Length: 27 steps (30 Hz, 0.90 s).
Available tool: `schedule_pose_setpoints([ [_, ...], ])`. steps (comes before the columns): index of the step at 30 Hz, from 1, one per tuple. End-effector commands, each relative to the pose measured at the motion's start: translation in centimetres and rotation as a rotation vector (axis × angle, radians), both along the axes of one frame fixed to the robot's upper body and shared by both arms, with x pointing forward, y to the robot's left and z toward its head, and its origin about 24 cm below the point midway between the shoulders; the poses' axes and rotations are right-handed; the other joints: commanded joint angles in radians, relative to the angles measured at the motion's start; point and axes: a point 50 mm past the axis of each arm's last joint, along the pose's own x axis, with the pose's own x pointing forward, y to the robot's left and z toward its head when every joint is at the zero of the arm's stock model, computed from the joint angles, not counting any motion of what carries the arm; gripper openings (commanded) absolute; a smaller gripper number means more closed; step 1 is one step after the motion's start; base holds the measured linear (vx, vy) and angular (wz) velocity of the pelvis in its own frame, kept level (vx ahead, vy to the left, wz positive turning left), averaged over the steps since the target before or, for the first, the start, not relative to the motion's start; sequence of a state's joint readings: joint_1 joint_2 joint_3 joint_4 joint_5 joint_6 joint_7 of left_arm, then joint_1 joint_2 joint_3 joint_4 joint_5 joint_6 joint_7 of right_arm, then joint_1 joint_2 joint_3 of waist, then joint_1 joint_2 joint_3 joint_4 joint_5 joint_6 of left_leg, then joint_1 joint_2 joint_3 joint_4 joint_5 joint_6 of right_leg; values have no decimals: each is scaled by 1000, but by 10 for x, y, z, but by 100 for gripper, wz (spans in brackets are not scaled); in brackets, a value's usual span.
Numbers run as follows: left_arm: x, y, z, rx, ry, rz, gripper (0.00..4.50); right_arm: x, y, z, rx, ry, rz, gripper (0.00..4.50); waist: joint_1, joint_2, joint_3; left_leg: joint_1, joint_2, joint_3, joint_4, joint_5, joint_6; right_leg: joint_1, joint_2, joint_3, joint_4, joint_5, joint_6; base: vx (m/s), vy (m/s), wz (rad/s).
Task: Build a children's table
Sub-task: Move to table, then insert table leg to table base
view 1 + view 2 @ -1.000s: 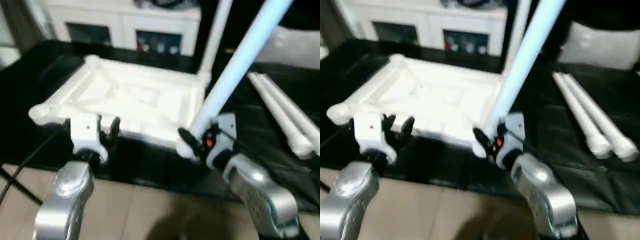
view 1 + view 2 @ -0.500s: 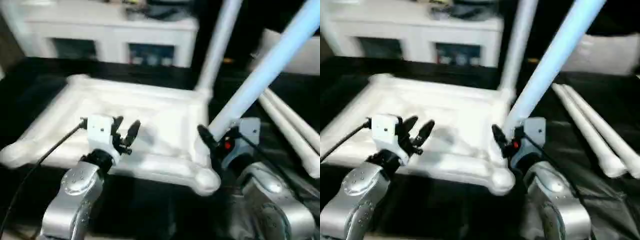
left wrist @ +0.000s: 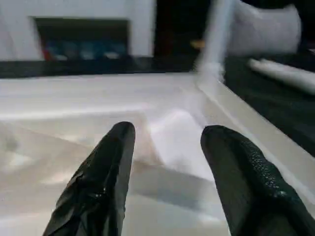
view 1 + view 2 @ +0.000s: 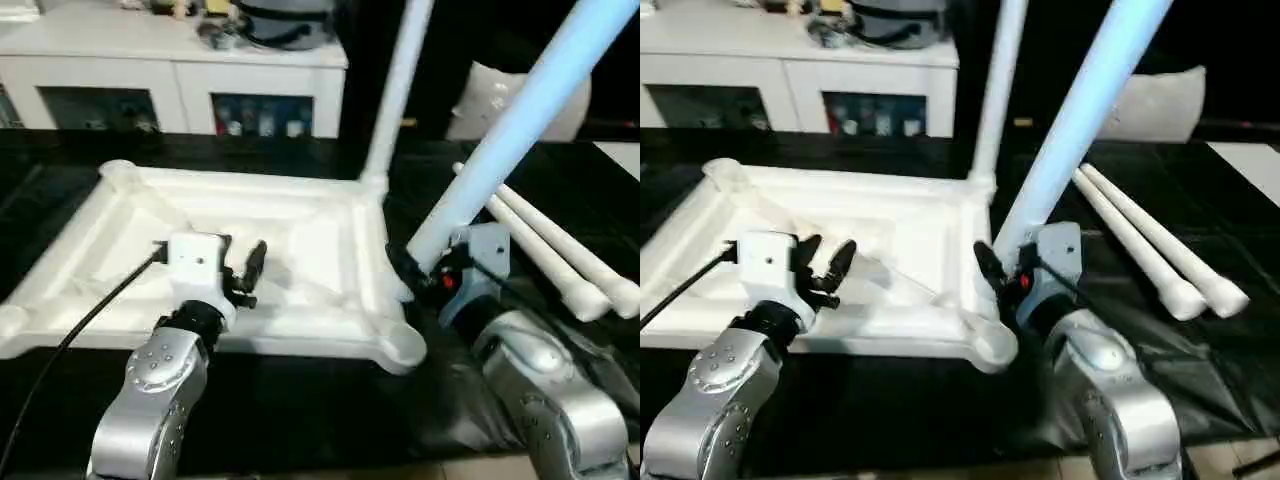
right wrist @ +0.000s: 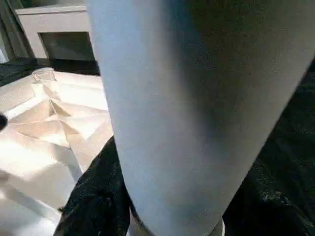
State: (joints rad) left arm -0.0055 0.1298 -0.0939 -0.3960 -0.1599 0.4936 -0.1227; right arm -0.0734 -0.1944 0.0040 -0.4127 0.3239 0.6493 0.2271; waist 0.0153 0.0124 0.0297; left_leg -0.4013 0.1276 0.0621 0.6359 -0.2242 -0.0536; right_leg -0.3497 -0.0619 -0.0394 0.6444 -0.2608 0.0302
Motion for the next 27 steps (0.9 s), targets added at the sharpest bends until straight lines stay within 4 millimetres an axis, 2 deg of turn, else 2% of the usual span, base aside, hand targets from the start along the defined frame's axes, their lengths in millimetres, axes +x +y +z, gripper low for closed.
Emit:
schedule_pose_setpoints([
  [1,1,0,5,-8,-11,6,255,3,-1,3,21,-6,6,192,21,-33,-39,4,28,20,-58,-102,20,24,-115,69,-137,-326,-13,-127,-89,-1],
  [2,2,1,6,-20,-8,22,255,4,-2,4,32,-9,7,192,24,-23,-37,1,41,31,-74,-86,12,18,-97,62,-135,-420,-27,-79,-74,-1],
  [3,3,2,6,-27,-8,28,255,5,-2,5,42,-15,19,192,22,-15,-34,1,54,38,-90,-125,-6,8,-80,50,-130,-435,-49,-79,-74,-1],
  [4,3,3,6,-31,-7,30,255,6,-2,6,50,-23,30,192,21,-11,-32,3,57,40,-96,-160,-17,4,-73,45,-129,-444,-56,-59,-48,-3],
  [5,3,2,6,-33,-4,-6,255,7,-1,9,63,-52,52,192,19,-3,-30,10,64,43,-103,-231,-35,-5,-64,41,-128,-459,-65,0,0,0],
  [6,3,1,6,-34,-4,-22,255,8,-1,10,66,-58,61,192,20,-1,-32,15,68,42,-104,-249,-41,-7,-63,41,-127,-445,-71,0,0,0],
  [7,2,-1,7,-33,-3,-67,272,9,-1,12,67,-73,81,192,20,2,-33,15,76,41,-110,-251,-46,-8,-58,42,-120,-361,-85,0,0,0],
  [8,2,-2,8,-31,-2,-95,283,9,-1,12,69,-71,89,192,21,1,-33,13,77,43,-115,-249,-45,-5,-54,40,-112,-302,-96,0,0,0],
  [10,0,-9,10,-22,0,-242,289,9,-2,11,56,-69,100,192,26,11,-35,18,80,47,-116,-242,-48,-7,-55,41,-107,-244,-108,0,0,0],
  [12,-2,-16,13,19,-4,-420,315,8,-4,8,57,-32,127,192,33,16,-38,19,82,51,-119,-229,-54,-3,-54,42,-99,-155,-125,0,0,0],
  [13,-2,-19,13,55,1,-523,324,5,-4,5,62,1,172,192,35,15,-38,21,80,51,-120,-229,-54,-3,-53,42,-99,-135,-127,0,0,0],
  [14,-1,-20,12,91,11,-624,327,2,-5,3,70,36,224,192,40,22,-40,25,79,51,-118,-229,-51,-1,-51,42,-96,-103,-127,0,0,0],
  [16,-1,-20,11,109,27,-693,335,0,-6,2,64,36,249,192,41,20,-42,20,79,55,-116,-185,-46,6,-53,43,-88,-20,-145,0,0,0],
  [17,0,-20,11,133,37,-757,346,-1,-8,2,56,28,261,192,41,29,-43,19,76,59,-113,-167,-41,8,-54,43,-92,15,-147,0,0,0],
  [18,1,-20,10,163,48,-826,346,-2,-11,1,44,23,272,192,45,28,-48,20,76,59,-110,-129,-37,14,-55,42,-83,67,-157,0,0,0],
  [19,3,-20,9,185,58,-869,306,-2,-13,0,33,19,280,192,47,29,-48,20,75,61,-108,-111,-35,14,-55,42,-81,87,-160,0,0,0],
  [20,5,-21,6,233,82,-942,299,-2,-16,0,24,15,286,192,50,39,-48,21,74,61,-107,-103,-28,13,-57,41,-82,89,-165,0,0,0],
  [21,5,-21,4,250,94,-968,299,-1,-16,0,22,14,288,192,46,35,-49,22,75,64,-106,-105,-29,15,-56,41,-79,96,-176,0,0,0],
  [23,6,-22,-3,316,173,-1084,283,0,-19,1,10,4,299,192,48,49,-49,26,76,64,-106,-119,-29,14,-58,41,-79,68,-184,0,0,0],
  [24,7,-23,-6,334,191,-1111,261,0,-19,2,4,3,302,192,45,43,-47,24,77,66,-108,-124,-27,16,-58,41,-82,57,-192,0,0,0],
  [25,9,-25,-8,350,192,-1121,261,0,-20,2,-1,2,303,192,46,50,-47,24,77,64,-108,-127,-26,18,-59,41,-82,47,-194,0,0,0],
  [26,11,-27,-9,361,191,-1126,252,-1,-20,3,-5,1,304,192,45,46,-47,25,78,67,-107,-137,-23,18,-61,42,-84,24,-200,0,0,0],
  [27,14,-30,-11,363,186,-1117,259,-1,-21,3,-6,2,304,192,44,50,-45,23,78,69,-108,-143,-19,18,-62,42,-88,-9,-205,0,0,0],
])
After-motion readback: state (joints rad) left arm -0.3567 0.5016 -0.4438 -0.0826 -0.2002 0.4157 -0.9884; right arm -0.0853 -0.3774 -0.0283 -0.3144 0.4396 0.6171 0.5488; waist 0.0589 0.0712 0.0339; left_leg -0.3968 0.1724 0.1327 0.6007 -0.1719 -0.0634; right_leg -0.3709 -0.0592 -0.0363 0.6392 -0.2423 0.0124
